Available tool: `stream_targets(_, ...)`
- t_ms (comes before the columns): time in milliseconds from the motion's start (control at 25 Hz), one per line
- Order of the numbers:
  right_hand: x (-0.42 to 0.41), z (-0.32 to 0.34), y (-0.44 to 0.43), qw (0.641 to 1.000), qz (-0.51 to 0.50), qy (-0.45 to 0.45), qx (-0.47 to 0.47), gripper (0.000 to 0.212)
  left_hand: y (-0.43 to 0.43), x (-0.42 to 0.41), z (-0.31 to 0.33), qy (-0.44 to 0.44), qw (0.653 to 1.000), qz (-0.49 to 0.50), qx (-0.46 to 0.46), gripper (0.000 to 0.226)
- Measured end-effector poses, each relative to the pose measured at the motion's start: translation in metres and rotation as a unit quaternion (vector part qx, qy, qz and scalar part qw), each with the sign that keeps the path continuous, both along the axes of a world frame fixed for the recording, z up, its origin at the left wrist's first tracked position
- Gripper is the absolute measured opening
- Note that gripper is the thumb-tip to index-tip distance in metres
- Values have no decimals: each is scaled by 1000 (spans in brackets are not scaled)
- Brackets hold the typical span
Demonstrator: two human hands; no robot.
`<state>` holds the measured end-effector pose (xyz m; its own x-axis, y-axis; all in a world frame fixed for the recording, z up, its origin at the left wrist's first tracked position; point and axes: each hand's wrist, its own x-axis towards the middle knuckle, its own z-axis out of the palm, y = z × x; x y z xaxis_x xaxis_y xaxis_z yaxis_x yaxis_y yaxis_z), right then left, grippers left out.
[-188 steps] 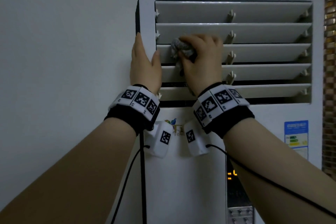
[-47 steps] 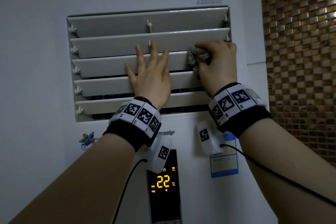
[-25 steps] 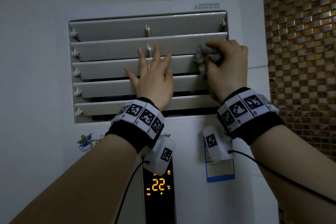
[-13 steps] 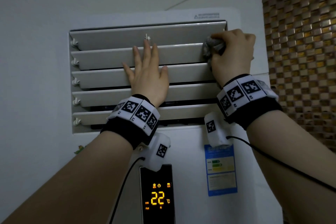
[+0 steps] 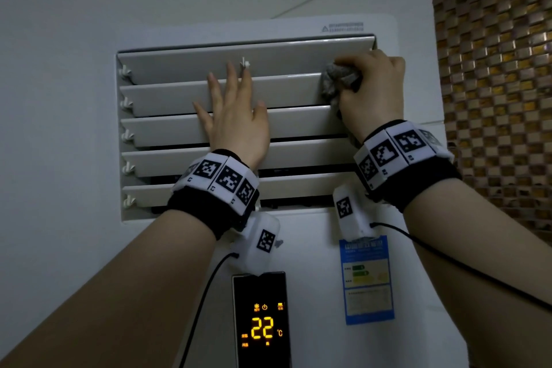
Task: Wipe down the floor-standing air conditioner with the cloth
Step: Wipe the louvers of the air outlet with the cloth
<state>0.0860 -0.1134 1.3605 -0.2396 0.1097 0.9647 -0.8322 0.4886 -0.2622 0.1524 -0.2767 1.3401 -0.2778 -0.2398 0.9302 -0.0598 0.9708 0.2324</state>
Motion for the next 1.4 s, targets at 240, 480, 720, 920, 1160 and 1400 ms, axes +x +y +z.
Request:
stream_targets(240, 2, 1, -13, 999, 0, 24, 41, 38, -6, 1, -1, 10, 1000, -13, -1, 55)
stream_targets(480, 2, -2, -16, 1000, -16, 20, 11, 37, -11, 2, -3, 15, 1000, -13, -1, 53)
stream_targets(720, 2, -2, -10, 1000, -9, 2, -18, 37, -13, 0, -3, 20, 999, -26, -3, 54)
stream_targets(920, 11, -1, -33, 998, -7, 34, 55, 39, -16, 0, -5, 22, 999, -38, -4, 54)
stream_targets(1160, 9, -3, -34, 1000, 0, 17, -14, 35, -27, 6, -9, 11, 1000, -27, -1, 57)
stream_targets(1400, 12, -2, -39, 999, 8, 41, 33, 38, -31, 10, -7, 12, 1000, -23, 1, 57)
